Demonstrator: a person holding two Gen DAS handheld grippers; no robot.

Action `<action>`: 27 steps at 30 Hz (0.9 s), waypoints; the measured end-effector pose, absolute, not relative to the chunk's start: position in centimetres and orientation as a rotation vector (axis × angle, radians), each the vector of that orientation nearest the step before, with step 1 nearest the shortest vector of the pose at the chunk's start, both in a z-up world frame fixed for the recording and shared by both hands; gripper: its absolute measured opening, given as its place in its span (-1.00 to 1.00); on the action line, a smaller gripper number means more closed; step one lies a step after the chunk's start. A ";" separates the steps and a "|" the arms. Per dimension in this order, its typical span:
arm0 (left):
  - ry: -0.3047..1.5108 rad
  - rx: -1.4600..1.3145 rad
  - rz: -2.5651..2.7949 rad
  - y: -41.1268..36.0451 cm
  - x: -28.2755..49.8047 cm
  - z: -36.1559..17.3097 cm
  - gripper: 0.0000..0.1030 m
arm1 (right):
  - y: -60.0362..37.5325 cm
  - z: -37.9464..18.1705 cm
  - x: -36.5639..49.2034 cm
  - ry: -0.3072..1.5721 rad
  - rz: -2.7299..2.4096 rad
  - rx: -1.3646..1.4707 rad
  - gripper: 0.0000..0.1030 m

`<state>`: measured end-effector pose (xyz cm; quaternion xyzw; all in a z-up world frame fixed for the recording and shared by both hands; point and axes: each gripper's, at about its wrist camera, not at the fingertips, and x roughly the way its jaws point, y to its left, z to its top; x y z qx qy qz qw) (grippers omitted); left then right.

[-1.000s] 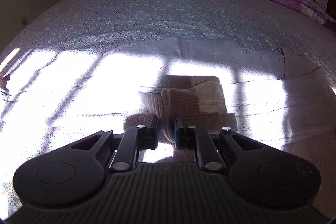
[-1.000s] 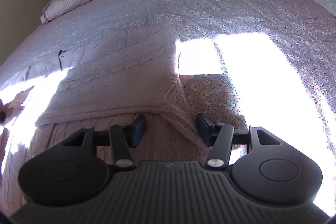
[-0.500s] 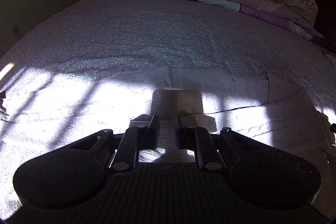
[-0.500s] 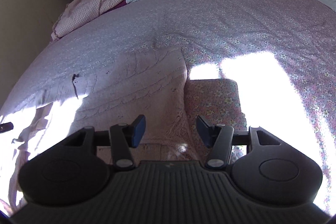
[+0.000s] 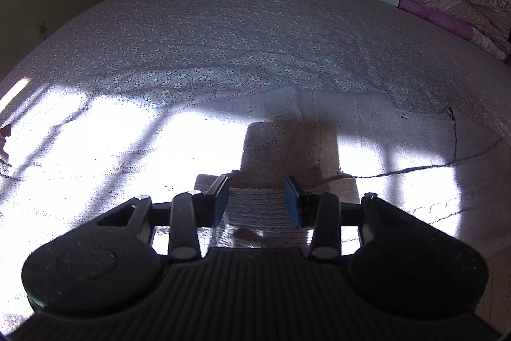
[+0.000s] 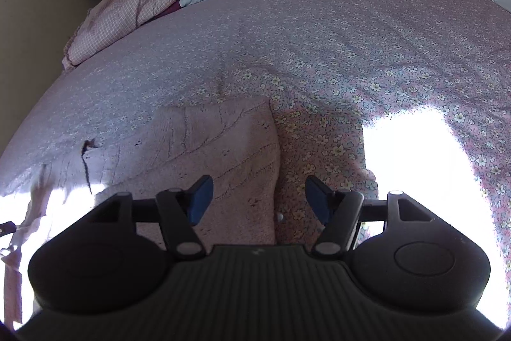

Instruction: Fold small clothes

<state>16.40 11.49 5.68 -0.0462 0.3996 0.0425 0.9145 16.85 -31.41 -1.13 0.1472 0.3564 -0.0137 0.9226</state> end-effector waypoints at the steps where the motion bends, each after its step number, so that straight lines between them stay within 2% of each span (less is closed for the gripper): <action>1: 0.827 -0.099 0.086 11.6 16.5 5.5 -0.11 | -31.2 -1.4 17.3 0.734 -0.028 0.295 0.28; 11: 0.830 -0.108 0.053 12.1 16.0 4.7 -0.11 | -29.9 -3.1 19.3 0.723 -0.062 0.217 0.27; 13: 0.843 -0.116 0.067 12.5 15.5 4.6 0.01 | -29.7 -3.2 19.4 0.710 -0.066 0.207 0.27; 20: 0.826 -0.112 0.043 12.5 14.6 3.8 0.03 | -28.6 -4.1 19.0 0.644 -0.079 0.141 0.30; 21: 0.816 -0.109 0.035 12.3 14.7 3.8 -0.03 | -28.5 -4.1 18.9 0.634 -0.084 0.141 0.29; 23: 0.798 -0.054 0.008 11.3 14.7 3.8 -0.77 | -28.4 -4.3 18.7 0.610 -0.093 0.141 0.20; 24: 0.788 -0.031 -0.011 10.7 14.6 4.0 -0.82 | -28.4 -4.3 18.6 0.600 -0.092 0.141 0.13; 26: 0.743 0.006 -0.033 9.5 14.3 4.9 -0.82 | -28.4 -4.3 18.3 0.582 -0.080 0.142 -0.34; 27: 0.713 0.020 -0.035 9.1 14.2 5.4 -0.82 | -28.4 -4.3 18.2 0.573 -0.072 0.148 -0.45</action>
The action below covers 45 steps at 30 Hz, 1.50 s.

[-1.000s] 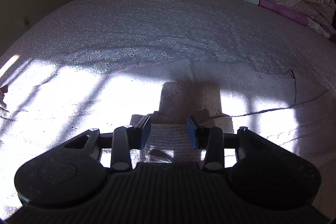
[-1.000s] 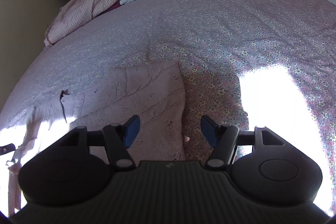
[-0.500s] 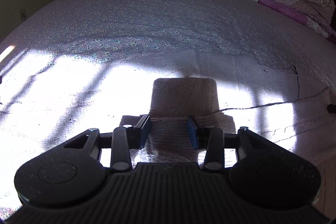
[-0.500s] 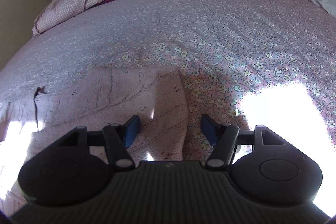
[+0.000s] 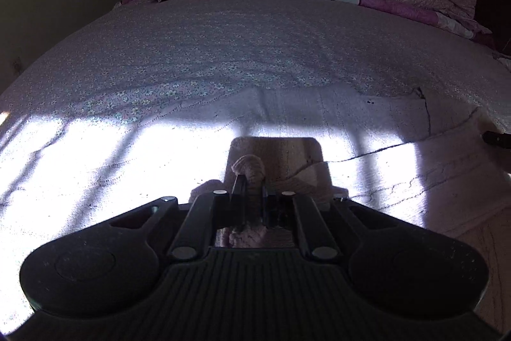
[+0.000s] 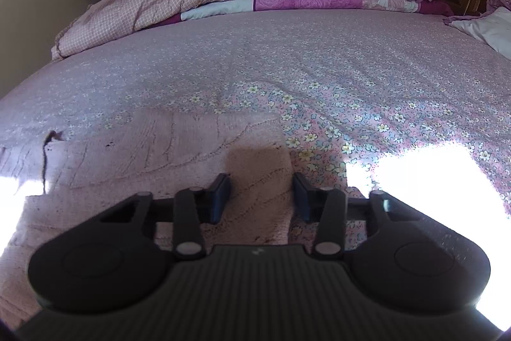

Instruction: Fold small clothes

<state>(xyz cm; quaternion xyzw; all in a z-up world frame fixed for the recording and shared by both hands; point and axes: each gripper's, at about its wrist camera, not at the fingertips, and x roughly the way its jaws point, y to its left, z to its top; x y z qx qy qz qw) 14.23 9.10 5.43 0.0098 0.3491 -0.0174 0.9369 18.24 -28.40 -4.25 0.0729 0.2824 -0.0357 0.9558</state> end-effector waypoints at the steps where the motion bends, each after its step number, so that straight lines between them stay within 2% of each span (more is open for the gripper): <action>1: 0.683 0.027 -0.033 8.9 14.2 6.0 -0.82 | -28.5 -4.1 18.2 0.565 -0.062 0.165 -0.61; 2: 0.651 0.021 -0.031 8.8 14.4 6.8 -0.82 | -28.7 -4.0 18.2 0.553 -0.066 0.178 -0.67; 7: 0.619 0.022 0.016 9.4 17.0 7.4 -0.82 | -29.8 -3.7 17.6 0.484 -0.100 0.257 -0.68; 12: 0.761 0.016 0.046 10.6 19.0 3.5 -0.78 | -30.6 -4.6 18.4 0.519 -0.117 0.315 -0.67; 14: 0.745 0.009 0.071 11.0 18.6 2.7 -0.67 | -31.0 -4.8 18.5 0.524 -0.109 0.341 -0.64; 16: 0.742 0.023 0.087 11.1 18.5 2.7 -0.45 | -31.3 -5.0 18.6 0.533 -0.106 0.359 -0.63; 19: 0.759 -0.006 0.101 11.7 18.5 3.3 -0.34 | -31.4 -5.0 18.9 0.544 -0.098 0.368 -0.58; 21: 0.770 -0.043 0.112 12.5 18.3 3.9 -0.33 | -31.2 -4.8 19.0 0.552 -0.096 0.360 -0.50; 23: 0.768 -0.061 0.136 13.2 17.7 4.7 -0.33 | -31.0 -4.3 18.9 0.563 -0.098 0.354 -0.18; 25: 0.763 -0.067 0.154 14.0 17.0 5.4 -0.33 | -30.8 -3.7 18.3 0.560 -0.104 0.362 0.05; 26: 0.758 -0.071 0.168 14.7 16.5 5.9 -0.33 | -30.8 -3.4 18.1 0.558 -0.102 0.367 0.09; 29: 0.753 -0.083 0.214 16.5 15.1 7.1 -0.24 | -30.6 -2.3 16.7 0.558 -0.103 0.372 0.08; 31: 0.749 -0.093 0.256 17.8 14.3 7.6 -0.10 | -30.6 -1.3 15.6 0.555 -0.101 0.366 0.08; 45: 0.732 -0.326 0.536 29.7 7.9 7.4 -0.06 | -25.6 2.7 7.8 0.630 0.061 0.286 0.08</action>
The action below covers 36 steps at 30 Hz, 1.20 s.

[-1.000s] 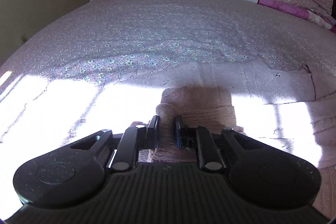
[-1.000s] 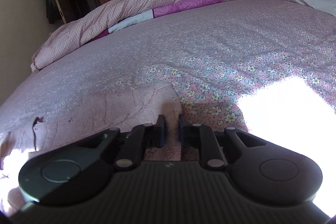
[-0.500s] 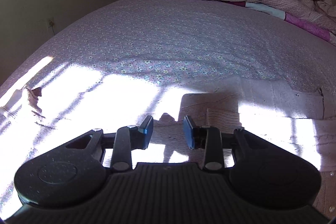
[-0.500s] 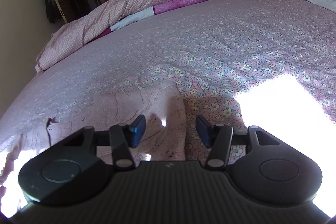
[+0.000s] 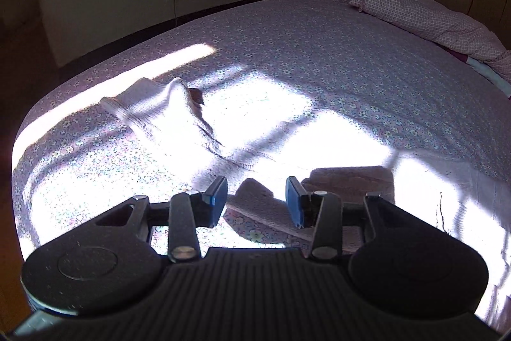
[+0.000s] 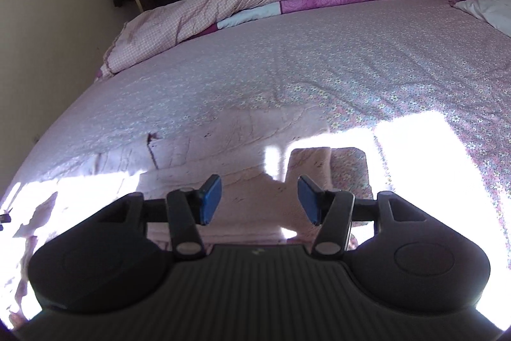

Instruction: Fold small clothes

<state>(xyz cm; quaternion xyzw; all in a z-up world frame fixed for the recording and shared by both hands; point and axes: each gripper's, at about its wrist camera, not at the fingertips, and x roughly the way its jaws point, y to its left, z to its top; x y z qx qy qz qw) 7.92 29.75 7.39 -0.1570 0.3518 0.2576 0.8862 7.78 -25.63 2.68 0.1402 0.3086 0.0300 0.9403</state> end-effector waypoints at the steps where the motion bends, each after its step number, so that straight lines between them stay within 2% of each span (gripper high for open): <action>1: 0.731 -0.351 0.551 30.5 7.7 7.1 -0.06 | -25.1 2.7 7.4 0.640 0.074 0.286 0.08; 3: 0.728 -0.391 0.581 31.5 7.5 6.5 -0.06 | -24.2 2.5 6.7 0.656 0.090 0.285 0.08; 6: 0.742 -0.424 0.623 33.0 7.9 5.2 0.11 | -22.6 2.0 5.7 0.683 0.098 0.268 0.08; 11: 0.704 -0.488 0.620 34.7 8.5 3.9 0.26 | -21.0 0.6 4.4 0.732 0.061 0.268 0.08; 14: 0.680 -0.475 0.594 35.1 9.5 3.4 0.44 | -20.5 -0.6 4.0 0.775 0.053 0.283 0.08; 20: 0.660 -0.325 0.615 34.3 11.5 2.5 0.46 | -19.8 -1.4 3.5 0.824 0.030 0.283 0.07; 23: 0.656 -0.284 0.617 33.6 12.2 2.6 0.26 | -19.6 -0.7 3.5 0.813 0.033 0.291 0.07; 27: 0.648 -0.255 0.570 32.8 12.4 3.1 -0.62 | -19.6 0.2 3.5 0.788 0.031 0.303 0.07; 28: 0.645 -0.251 0.569 32.5 12.4 3.2 -0.71 | -19.7 0.4 3.6 0.782 0.029 0.305 0.07; 36: 0.585 -0.214 0.544 30.6 11.2 5.5 -0.79 | -19.8 0.6 3.3 0.769 0.031 0.313 0.07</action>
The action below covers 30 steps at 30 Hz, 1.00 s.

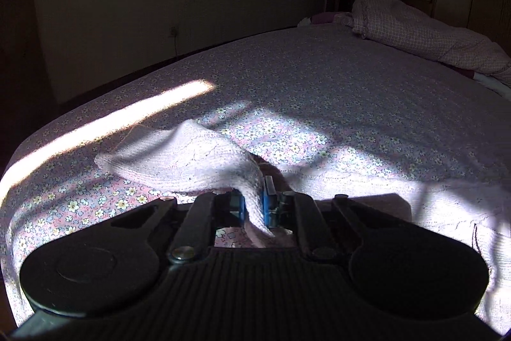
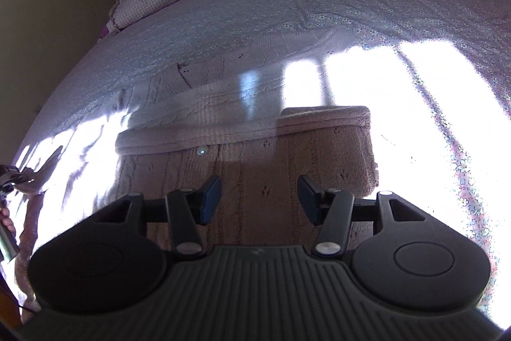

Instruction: Fold small clothes

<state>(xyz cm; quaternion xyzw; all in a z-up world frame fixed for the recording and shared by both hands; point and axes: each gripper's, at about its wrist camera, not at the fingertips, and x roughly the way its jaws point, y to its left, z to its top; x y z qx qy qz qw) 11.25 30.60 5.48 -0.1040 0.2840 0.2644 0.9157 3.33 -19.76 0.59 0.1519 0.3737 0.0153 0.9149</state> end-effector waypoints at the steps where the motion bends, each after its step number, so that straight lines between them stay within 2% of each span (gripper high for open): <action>1: 0.576 -0.213 0.537 30.3 11.0 5.9 -0.79 | -19.9 0.6 3.2 0.770 0.030 0.317 0.07; 12: 0.484 -0.207 0.441 25.7 10.0 10.1 -0.80 | -20.6 1.0 2.8 0.755 0.045 0.375 0.07; 30: 0.404 -0.240 0.118 13.1 12.4 14.9 -0.80 | -22.7 1.2 2.1 0.732 0.030 0.407 0.07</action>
